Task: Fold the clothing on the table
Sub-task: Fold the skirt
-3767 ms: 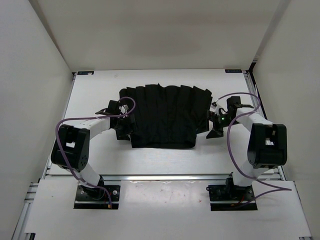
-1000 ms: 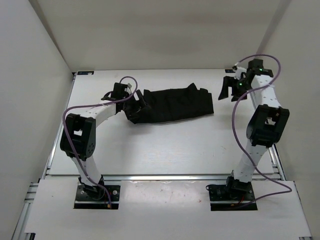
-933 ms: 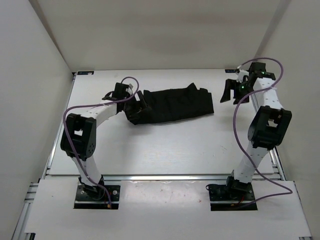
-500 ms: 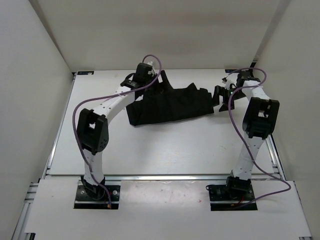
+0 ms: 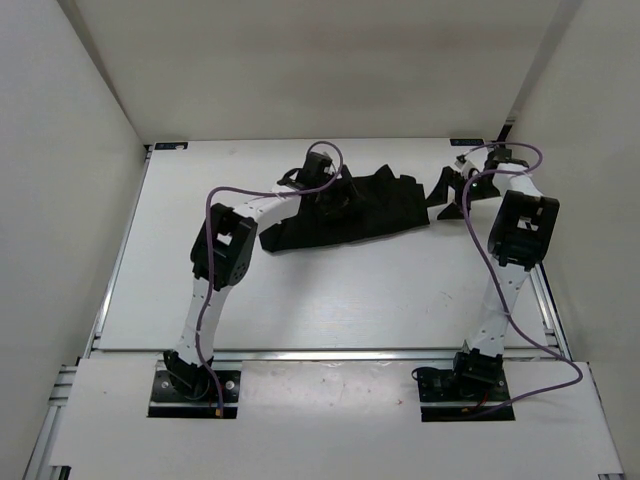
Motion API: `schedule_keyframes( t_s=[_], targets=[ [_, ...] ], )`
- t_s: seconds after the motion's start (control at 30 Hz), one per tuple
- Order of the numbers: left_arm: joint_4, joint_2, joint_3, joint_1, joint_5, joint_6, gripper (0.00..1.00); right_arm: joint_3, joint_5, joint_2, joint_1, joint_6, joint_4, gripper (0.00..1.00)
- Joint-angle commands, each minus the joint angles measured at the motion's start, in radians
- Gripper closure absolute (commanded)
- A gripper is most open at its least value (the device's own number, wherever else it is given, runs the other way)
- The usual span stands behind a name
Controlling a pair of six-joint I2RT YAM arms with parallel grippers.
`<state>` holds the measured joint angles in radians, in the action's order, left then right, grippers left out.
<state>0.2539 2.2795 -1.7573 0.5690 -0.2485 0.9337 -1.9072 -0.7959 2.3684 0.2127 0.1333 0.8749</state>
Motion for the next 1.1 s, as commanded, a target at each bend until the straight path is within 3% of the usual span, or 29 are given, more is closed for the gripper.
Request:
schedule_keyframes(
  t_s=[0.0,0.43,0.6,0.67,0.87,1.07],
  targets=[
    [0.036,-0.046,-0.039,-0.009,0.035,0.001,0.02,-0.07,-0.029,0.058,-0.002,0.012,0.013,0.05],
    [-0.03,-0.209,0.254,-0.06,0.041,0.03,0.01,-0.19,-0.149,0.172,-0.114,0.02,0.071,0.11],
    [-0.031,-0.196,0.255,-0.054,0.026,0.033,0.01,-0.087,-0.174,0.112,-0.069,0.005,0.081,0.11],
    [-0.048,-0.19,0.259,-0.049,0.029,0.036,0.02,-0.012,-0.174,0.059,-0.038,-0.038,0.059,0.01],
    [-0.054,-0.181,0.246,-0.047,0.012,0.045,0.01,0.181,-0.147,-0.066,0.042,-0.127,0.012,0.01],
    [-0.021,-0.163,0.199,-0.05,0.009,0.03,0.01,0.277,-0.103,-0.124,-0.009,-0.305,-0.115,0.0]
  ],
)
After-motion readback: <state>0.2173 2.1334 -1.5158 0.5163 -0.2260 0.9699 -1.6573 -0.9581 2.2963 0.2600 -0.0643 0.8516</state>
